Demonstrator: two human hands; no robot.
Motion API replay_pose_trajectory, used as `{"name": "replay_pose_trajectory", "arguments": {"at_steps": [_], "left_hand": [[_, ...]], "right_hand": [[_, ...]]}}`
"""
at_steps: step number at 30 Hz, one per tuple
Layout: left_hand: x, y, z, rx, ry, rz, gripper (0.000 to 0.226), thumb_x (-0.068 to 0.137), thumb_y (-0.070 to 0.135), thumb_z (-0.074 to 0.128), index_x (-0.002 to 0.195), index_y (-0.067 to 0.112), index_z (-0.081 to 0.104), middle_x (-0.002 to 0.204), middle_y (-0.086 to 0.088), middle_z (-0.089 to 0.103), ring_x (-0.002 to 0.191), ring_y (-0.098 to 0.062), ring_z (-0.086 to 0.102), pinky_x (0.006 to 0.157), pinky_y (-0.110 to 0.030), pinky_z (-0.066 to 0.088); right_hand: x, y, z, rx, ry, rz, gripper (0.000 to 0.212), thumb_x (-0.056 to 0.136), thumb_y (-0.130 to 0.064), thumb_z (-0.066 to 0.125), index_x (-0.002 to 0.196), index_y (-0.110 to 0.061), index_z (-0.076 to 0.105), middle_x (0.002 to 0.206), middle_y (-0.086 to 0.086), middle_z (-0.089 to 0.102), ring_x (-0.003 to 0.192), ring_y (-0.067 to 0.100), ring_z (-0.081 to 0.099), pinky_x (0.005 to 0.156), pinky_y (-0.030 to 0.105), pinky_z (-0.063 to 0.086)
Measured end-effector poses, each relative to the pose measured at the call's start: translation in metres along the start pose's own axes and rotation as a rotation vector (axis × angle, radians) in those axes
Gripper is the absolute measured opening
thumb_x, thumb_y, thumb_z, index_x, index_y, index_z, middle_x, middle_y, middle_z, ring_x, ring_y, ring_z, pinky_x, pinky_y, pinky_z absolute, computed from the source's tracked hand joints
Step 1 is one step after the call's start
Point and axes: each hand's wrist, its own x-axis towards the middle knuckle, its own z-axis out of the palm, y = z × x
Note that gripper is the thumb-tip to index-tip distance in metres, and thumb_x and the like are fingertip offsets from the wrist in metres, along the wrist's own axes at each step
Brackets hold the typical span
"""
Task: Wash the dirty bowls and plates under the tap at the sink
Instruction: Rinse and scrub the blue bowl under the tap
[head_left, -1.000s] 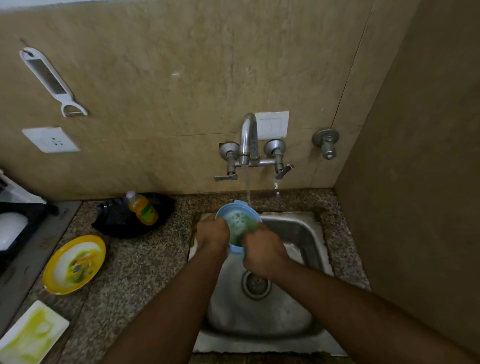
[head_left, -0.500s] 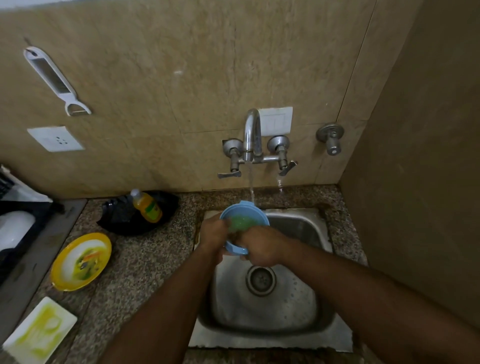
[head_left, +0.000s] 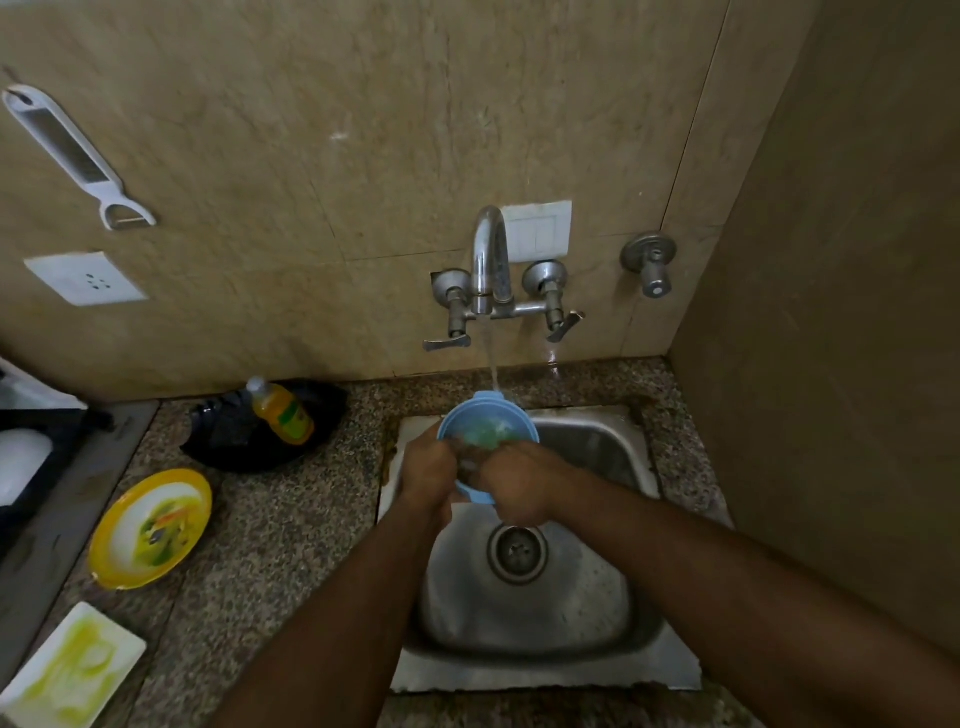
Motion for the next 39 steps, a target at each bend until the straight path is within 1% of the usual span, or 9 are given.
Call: {"name": "replay_pose_trajectory", "arguments": {"at_steps": [6,11,14,17,22,25,29,35,39], "left_hand": [[0.007,-0.017,0.001,0.169,0.047,0.027,0.031,0.079,-0.017,0.058,0.099,0.003,0.07,0.093,-0.02,0.072,0.069,-0.025,0.067,0.05,-0.03,0.056],[0.019,-0.019,0.014,0.044,0.161,-0.185,0.015,0.093,0.009,0.067,0.108,0.005,0.068,0.09,-0.012,0.067,0.088,-0.033,0.067,0.082,-0.052,0.061],[0.021,-0.028,0.025,-0.121,0.098,-0.299,0.022,0.098,0.027,0.068,0.11,0.009,0.066,0.095,-0.014,0.069,0.095,-0.04,0.071,0.069,-0.052,0.063],[0.018,-0.034,0.036,-0.22,-0.059,-0.305,0.018,0.102,0.001,0.049,0.093,0.002,0.065,0.09,-0.02,0.065,0.086,-0.037,0.071,0.068,-0.043,0.062],[0.019,-0.022,0.05,-0.358,-0.204,-0.292,0.039,0.106,0.013,0.045,0.141,0.0,0.055,0.146,-0.027,0.054,0.083,-0.023,0.066,0.07,-0.035,0.056],[0.023,-0.026,0.052,-0.416,-0.247,-0.283,0.03,0.102,0.011,0.053,0.128,0.002,0.065,0.13,-0.027,0.067,0.109,-0.036,0.071,0.098,-0.049,0.057],[0.028,-0.023,0.042,-0.428,-0.383,-0.235,0.037,0.08,-0.005,0.061,0.115,0.002,0.07,0.112,-0.022,0.07,0.093,-0.032,0.071,0.083,-0.042,0.057],[0.036,-0.01,0.028,-0.439,-0.499,-0.102,0.062,0.079,-0.021,0.052,0.136,0.004,0.058,0.118,-0.021,0.067,0.101,-0.034,0.069,0.076,-0.044,0.061],[0.036,-0.007,0.027,-0.318,-0.32,-0.039,0.059,0.077,-0.014,0.055,0.131,0.01,0.062,0.121,-0.021,0.069,0.105,-0.04,0.067,0.08,-0.049,0.06]], "right_hand": [[-0.018,0.0,-0.015,-0.562,0.037,-0.092,0.015,0.094,-0.014,0.06,0.098,-0.014,0.075,0.089,0.002,0.074,0.081,0.025,0.071,0.068,0.033,0.055],[-0.021,-0.006,-0.016,-0.73,0.071,-0.141,0.015,0.095,-0.018,0.058,0.095,-0.019,0.073,0.085,0.001,0.073,0.081,0.026,0.068,0.109,0.049,0.041],[-0.007,-0.006,-0.014,-0.757,0.072,-0.134,0.017,0.095,-0.02,0.057,0.102,-0.019,0.073,0.098,0.001,0.075,0.091,0.026,0.068,0.108,0.045,0.04],[0.002,0.002,-0.011,-0.727,0.044,-0.026,0.019,0.094,-0.016,0.061,0.108,-0.018,0.074,0.11,0.002,0.074,0.105,0.027,0.067,0.109,0.043,0.041],[-0.004,0.021,0.01,-0.996,0.045,-0.112,0.022,0.089,-0.02,0.061,0.106,-0.023,0.075,0.106,0.0,0.076,0.114,0.028,0.064,0.119,0.052,0.019],[0.0,0.035,0.012,-1.148,0.042,-0.081,0.037,0.091,-0.025,0.057,0.125,-0.02,0.07,0.127,0.004,0.071,0.135,0.035,0.05,0.117,0.065,-0.007],[-0.01,0.053,0.008,-1.127,0.114,-0.093,0.037,0.092,-0.024,0.055,0.126,-0.023,0.069,0.126,0.004,0.071,0.132,0.036,0.054,0.118,0.067,-0.014],[-0.019,0.056,0.019,-1.049,0.277,0.048,0.042,0.092,-0.02,0.059,0.13,-0.001,0.067,0.127,0.025,0.067,0.13,0.049,0.052,0.12,0.062,0.019],[-0.008,0.041,0.026,-0.528,0.333,0.084,0.047,0.088,-0.014,0.059,0.134,-0.007,0.064,0.132,0.015,0.067,0.141,0.041,0.046,0.114,0.052,0.036]]}}
